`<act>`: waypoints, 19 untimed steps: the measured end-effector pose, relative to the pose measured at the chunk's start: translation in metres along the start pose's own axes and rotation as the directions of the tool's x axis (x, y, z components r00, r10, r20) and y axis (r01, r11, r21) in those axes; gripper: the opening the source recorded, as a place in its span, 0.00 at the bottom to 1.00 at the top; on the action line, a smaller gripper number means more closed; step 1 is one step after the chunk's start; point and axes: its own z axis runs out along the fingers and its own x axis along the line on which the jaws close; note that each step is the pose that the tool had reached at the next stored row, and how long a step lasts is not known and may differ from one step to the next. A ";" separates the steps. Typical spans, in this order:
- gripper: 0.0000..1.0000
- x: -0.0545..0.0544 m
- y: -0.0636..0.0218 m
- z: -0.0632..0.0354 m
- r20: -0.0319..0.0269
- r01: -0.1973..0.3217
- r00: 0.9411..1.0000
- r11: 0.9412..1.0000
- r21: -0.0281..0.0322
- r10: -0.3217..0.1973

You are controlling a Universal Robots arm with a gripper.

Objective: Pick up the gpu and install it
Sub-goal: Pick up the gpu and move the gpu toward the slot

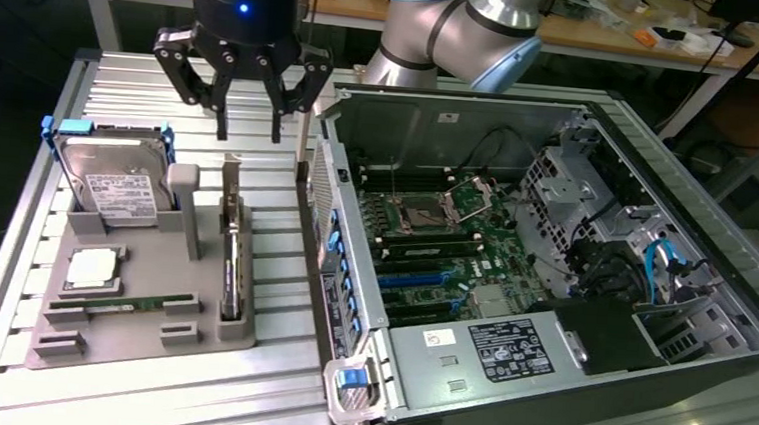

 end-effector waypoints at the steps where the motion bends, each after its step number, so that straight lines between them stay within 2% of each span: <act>1: 0.54 0.000 0.0000 0.0003 0.000 0.000 1.000 1.000 0.000 0.000; 19: 0.54 0.000 -0.0005 0.0059 0.000 0.000 1.000 1.000 0.000 0.000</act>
